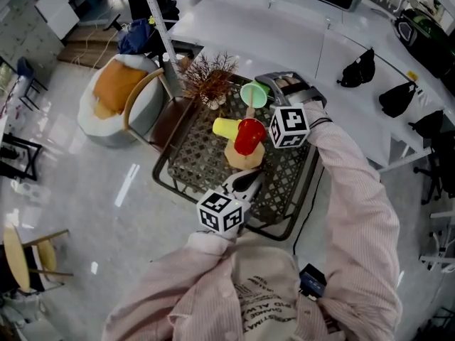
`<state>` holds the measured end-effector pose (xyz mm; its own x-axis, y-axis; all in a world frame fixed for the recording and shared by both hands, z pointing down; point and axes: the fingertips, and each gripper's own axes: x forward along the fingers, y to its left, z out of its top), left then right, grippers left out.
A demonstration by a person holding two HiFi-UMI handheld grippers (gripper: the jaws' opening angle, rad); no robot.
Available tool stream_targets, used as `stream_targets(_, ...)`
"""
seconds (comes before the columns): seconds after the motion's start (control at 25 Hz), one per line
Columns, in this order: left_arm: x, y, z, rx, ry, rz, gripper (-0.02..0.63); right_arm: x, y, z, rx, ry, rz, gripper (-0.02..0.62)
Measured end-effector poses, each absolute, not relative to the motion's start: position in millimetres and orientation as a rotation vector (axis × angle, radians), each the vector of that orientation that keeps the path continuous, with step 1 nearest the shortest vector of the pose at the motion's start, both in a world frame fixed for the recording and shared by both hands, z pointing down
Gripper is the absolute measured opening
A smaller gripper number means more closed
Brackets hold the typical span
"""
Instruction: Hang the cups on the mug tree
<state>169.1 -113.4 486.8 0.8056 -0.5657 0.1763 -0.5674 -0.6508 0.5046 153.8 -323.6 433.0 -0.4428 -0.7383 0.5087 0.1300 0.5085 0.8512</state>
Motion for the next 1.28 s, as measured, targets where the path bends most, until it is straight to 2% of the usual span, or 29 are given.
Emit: stream_targets(1.28, 165.8, -109.3, 489.8, 2.404, -0.9, -0.023, -0.002, 143.6, -300.6, 430.1, 0.26, -1.566, -1.439, 0.285)
